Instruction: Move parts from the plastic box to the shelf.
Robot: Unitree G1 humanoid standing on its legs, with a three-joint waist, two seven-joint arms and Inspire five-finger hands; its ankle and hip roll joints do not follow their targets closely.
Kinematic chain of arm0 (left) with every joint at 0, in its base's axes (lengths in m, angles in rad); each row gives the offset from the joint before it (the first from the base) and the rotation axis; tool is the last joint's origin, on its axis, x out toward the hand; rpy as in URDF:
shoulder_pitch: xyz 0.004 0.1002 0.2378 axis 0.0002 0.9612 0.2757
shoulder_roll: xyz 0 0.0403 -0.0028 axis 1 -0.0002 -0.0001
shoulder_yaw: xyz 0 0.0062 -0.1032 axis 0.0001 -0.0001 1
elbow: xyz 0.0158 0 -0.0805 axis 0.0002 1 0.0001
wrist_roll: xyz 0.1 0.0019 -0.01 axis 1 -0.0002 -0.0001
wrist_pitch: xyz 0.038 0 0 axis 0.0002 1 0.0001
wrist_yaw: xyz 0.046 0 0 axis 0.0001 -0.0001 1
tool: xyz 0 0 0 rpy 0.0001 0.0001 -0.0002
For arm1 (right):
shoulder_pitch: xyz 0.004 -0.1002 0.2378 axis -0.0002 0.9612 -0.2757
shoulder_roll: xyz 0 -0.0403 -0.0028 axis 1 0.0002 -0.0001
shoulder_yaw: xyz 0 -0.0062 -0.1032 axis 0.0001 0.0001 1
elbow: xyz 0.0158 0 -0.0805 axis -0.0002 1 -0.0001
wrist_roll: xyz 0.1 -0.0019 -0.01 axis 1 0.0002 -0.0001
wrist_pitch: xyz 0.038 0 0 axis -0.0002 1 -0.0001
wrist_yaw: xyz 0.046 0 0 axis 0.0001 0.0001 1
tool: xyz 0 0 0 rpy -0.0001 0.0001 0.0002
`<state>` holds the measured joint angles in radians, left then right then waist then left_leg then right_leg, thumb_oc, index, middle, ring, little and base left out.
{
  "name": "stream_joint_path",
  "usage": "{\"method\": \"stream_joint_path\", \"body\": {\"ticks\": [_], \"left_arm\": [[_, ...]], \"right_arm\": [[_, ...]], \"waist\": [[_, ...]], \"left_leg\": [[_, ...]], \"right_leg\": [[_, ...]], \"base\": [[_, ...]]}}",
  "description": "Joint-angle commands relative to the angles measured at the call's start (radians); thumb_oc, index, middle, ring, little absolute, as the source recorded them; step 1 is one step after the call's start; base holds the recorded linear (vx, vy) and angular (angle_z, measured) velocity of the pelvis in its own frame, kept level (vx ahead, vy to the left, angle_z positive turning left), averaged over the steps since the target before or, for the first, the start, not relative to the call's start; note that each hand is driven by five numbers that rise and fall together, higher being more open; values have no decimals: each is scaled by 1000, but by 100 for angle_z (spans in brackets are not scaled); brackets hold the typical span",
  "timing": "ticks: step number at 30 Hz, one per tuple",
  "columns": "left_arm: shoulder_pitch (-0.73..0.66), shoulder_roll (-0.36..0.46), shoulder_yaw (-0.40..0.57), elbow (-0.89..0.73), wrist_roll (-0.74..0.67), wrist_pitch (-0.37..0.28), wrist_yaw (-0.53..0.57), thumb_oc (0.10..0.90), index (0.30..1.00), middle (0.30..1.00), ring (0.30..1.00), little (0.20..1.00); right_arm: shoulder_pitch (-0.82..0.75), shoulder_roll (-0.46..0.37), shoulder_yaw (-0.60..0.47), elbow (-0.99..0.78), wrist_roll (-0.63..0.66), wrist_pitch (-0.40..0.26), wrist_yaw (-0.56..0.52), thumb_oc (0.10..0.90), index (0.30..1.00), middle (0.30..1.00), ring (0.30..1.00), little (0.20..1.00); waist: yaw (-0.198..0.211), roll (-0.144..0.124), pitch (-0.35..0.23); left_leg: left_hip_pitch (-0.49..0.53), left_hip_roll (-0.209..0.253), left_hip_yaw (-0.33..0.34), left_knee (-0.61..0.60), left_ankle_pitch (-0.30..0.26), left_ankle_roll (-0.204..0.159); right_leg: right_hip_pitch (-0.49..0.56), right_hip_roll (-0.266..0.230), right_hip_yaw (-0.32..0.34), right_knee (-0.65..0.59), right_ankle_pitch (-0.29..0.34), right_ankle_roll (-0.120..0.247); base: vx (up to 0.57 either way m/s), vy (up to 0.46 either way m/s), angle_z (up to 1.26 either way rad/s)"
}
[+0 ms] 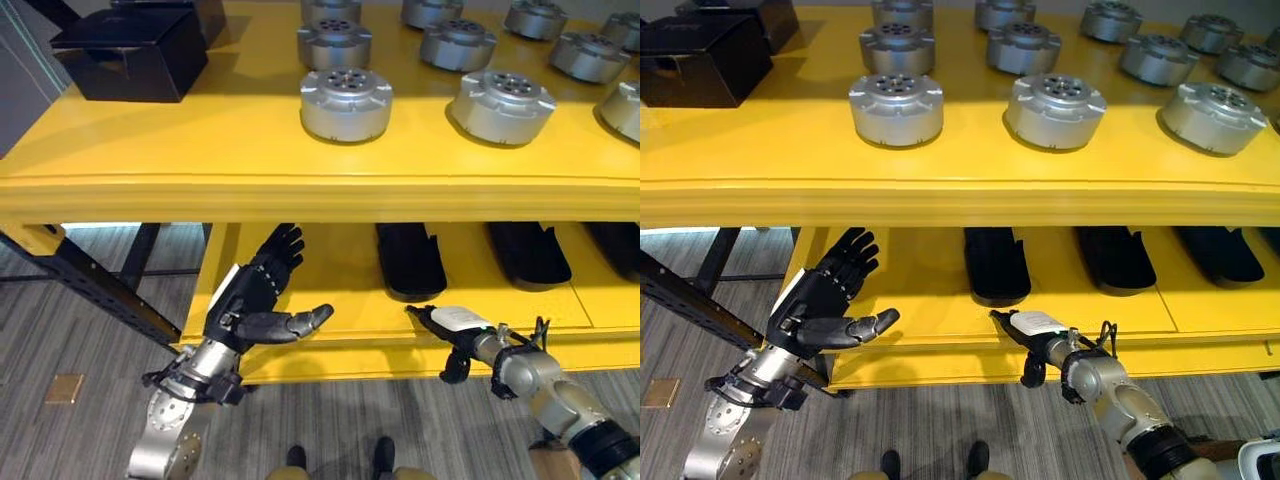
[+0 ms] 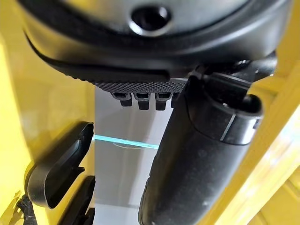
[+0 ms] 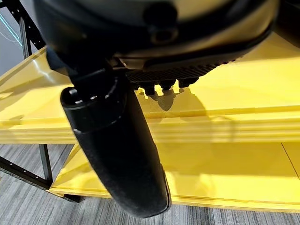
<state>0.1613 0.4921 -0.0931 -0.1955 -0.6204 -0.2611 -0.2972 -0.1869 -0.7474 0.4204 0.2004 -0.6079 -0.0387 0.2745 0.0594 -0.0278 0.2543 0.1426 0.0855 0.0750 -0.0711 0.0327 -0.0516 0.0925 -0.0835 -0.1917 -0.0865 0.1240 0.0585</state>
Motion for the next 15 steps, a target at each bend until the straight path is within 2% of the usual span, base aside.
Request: {"method": "stream_joint_path", "body": {"ticks": [1,15], "left_arm": [[-102,14,6,-49,-2,-69,-38,900,1000,1000,1000,1000],[-107,9,9,-47,1,-53,-51,900,1000,1000,1000,1000]], "right_arm": [[-134,-2,37,19,-2,9,-45,900,1000,1000,1000,1000],[-157,9,33,33,-7,23,-16,900,1000,1000,1000,1000]], "waist": [[14,-33,-48],[18,-33,-46]], "left_leg": [[-51,42,-32,67,-52,-3],[-50,42,-34,67,-50,-3]], "right_leg": [[38,-65,21,122,-168,43],[39,-65,20,124,-167,41]], "base": [[0,0,0],[0,0,0]]}}
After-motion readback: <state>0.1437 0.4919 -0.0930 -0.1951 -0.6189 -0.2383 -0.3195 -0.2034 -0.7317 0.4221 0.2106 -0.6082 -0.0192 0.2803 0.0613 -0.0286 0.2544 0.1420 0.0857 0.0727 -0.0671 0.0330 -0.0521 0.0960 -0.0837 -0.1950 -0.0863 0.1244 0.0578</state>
